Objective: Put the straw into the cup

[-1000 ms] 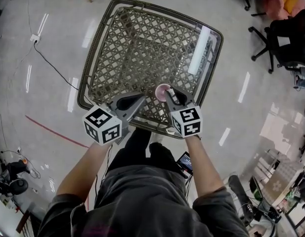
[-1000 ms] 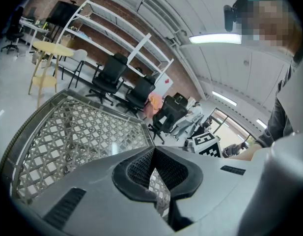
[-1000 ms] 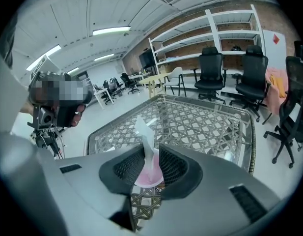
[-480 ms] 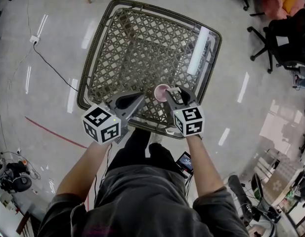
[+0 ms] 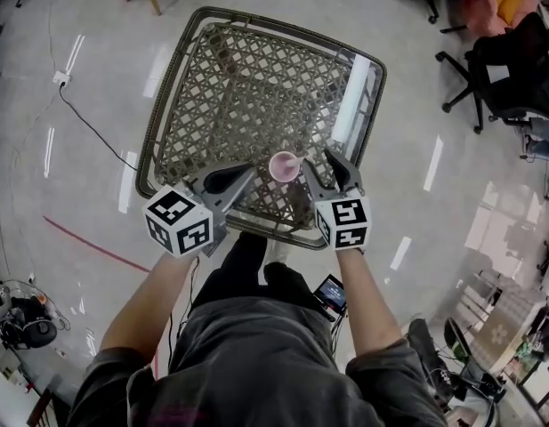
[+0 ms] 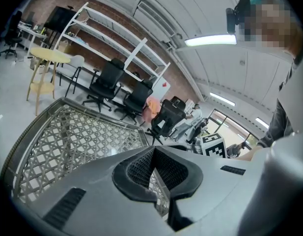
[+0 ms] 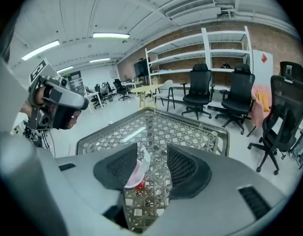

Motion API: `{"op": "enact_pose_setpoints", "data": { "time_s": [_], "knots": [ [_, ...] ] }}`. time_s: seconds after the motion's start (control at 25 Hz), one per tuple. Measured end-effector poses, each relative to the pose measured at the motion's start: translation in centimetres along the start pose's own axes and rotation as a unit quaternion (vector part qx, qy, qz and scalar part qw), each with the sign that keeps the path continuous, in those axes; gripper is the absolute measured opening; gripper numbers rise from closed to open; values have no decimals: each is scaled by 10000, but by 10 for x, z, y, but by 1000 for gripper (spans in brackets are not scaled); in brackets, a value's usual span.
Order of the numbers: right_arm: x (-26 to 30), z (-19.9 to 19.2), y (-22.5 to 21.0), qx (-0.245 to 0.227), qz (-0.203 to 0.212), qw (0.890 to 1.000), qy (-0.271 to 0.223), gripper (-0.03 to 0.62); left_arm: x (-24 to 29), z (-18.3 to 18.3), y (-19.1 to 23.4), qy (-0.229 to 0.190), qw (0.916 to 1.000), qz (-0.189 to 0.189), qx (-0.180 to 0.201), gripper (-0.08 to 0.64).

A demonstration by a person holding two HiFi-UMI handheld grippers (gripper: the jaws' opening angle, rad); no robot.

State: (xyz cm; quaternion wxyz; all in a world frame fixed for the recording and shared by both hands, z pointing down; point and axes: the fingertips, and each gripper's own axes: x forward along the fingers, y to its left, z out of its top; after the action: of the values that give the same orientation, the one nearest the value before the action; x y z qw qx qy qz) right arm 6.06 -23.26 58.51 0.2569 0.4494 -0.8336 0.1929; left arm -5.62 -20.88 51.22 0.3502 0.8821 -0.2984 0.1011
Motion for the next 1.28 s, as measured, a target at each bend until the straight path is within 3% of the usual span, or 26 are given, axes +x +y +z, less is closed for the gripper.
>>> {"op": "enact_pose_setpoints", "data": {
  "time_s": [0.52, 0.92, 1.28],
  "knots": [
    [-46, 41, 14, -27, 208, 9982, -564, 149, -9, 20, -27, -313, 9992, 104, 247, 9],
    [-86, 64, 29, -79, 341, 9947, -963, 57, -16, 20, -55, -412, 9985, 82, 360, 9],
    [-109, 66, 38, -81, 434, 9932, -1075, 48, -17, 21, -75, -479, 9977, 56, 473, 9]
  ]
}}
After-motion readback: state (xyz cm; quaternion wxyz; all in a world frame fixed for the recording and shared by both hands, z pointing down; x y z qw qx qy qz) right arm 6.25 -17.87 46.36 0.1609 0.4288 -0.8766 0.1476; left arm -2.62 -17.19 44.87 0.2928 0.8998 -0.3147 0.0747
